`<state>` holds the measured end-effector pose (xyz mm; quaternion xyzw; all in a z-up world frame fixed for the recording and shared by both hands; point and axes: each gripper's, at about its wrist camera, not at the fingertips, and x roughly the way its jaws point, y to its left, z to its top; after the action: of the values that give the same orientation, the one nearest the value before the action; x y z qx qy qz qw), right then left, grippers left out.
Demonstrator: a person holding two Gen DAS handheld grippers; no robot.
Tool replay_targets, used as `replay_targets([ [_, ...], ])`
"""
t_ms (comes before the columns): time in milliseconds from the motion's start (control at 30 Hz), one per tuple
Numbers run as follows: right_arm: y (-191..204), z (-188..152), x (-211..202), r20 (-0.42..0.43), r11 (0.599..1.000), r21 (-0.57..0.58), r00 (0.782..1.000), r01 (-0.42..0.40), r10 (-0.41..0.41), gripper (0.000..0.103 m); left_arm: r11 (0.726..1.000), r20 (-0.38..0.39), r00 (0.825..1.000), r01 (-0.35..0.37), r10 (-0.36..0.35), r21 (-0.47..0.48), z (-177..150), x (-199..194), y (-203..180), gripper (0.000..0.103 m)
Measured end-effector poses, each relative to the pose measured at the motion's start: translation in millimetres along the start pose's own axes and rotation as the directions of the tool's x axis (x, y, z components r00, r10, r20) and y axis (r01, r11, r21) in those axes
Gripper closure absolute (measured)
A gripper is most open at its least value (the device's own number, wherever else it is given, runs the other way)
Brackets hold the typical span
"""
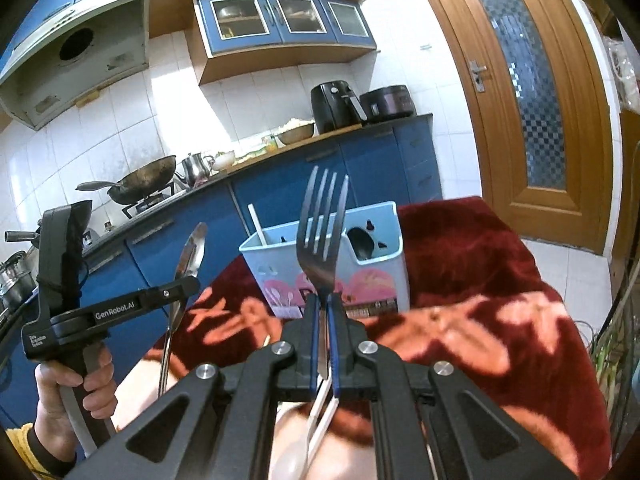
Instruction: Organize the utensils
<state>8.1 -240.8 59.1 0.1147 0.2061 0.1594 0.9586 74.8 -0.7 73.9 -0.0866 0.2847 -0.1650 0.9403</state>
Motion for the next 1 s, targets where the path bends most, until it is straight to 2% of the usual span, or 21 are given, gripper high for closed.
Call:
replay_targets([
  [233, 3.5, 17.3, 9.5, 0.022, 1.0, -0.022, 1.0, 0.0, 0.001, 0.097, 1.0, 0.081, 0.997, 0.008, -0.008, 0.009, 32.4, 0.4, -0.1, 0.097],
  [467, 1.5, 35.9, 17.4, 0.043, 0.999, -0.041, 0.999, -0.002, 0.004, 0.097, 1.0, 0.174, 0.985, 0.015, -0.016, 0.01, 69.7, 9.3, -2.6, 0.097],
  [767, -2.1, 49.2, 26.4, 0.064, 0.999, -0.053, 0.998, -0.007, 0.011, 0.099, 1.0, 0.296, 0.955, -0.003, 0.006, -0.011, 106.9, 31.1, -4.9, 0.097],
  [1000, -18.3, 38.3, 39.4, 0.001, 1.0, -0.027, 1.0, 0.009, -0.009, 0.098, 0.999, 0.366, 0.93, -0.021, 0.029, -0.028, 124.8, 50.3, -5.9, 0.097],
])
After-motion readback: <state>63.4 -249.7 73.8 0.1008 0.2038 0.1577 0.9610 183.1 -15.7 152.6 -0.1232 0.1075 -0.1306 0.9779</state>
